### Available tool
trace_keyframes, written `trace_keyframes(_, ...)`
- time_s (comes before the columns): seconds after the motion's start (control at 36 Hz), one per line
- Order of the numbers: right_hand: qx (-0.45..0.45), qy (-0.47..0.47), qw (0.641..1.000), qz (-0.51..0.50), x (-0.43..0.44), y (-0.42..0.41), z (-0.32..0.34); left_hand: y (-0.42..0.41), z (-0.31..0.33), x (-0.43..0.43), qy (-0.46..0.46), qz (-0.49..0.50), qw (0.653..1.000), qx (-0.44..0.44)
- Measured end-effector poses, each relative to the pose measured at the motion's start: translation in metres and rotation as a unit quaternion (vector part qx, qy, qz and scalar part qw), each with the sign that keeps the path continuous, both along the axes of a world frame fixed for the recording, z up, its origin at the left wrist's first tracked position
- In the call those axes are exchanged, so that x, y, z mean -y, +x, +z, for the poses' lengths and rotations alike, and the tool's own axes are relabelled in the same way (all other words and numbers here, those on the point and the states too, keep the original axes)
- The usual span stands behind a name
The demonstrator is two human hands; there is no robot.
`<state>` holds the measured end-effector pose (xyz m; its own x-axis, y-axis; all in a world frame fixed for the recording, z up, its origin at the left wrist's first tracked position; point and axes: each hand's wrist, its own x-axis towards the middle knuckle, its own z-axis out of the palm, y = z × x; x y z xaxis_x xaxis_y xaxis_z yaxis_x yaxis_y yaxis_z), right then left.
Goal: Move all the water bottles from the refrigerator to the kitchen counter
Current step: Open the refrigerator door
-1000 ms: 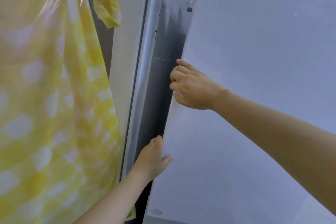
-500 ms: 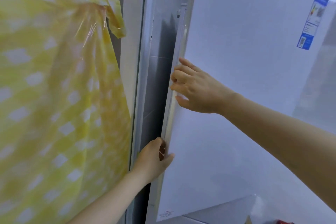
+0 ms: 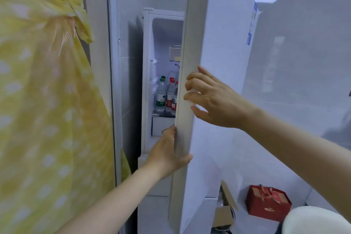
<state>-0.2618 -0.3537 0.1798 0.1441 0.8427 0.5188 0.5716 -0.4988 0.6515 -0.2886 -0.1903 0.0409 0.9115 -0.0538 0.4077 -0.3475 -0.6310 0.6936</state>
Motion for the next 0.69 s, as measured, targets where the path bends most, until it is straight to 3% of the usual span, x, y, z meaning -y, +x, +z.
trace_keyframes(0.33, -0.008, 0.028, 0.997, -0.075, 0.058, -0.058, -0.007, -0.029, -0.001, 0.062, 0.047, -0.009, 0.993, 0.105)
trace_keyframes(0.61, -0.015, 0.119, 0.983, -0.14, 0.12, -0.093, -0.018, -0.046, 0.004, 0.108, 0.065, -0.11, 0.99, 0.063)
trace_keyframes(0.69, -0.053, 0.162, 0.977, -0.129, 0.148, -0.099, -0.025, -0.05, 0.004, 0.127, 0.092, -0.149, 0.982, 0.065)
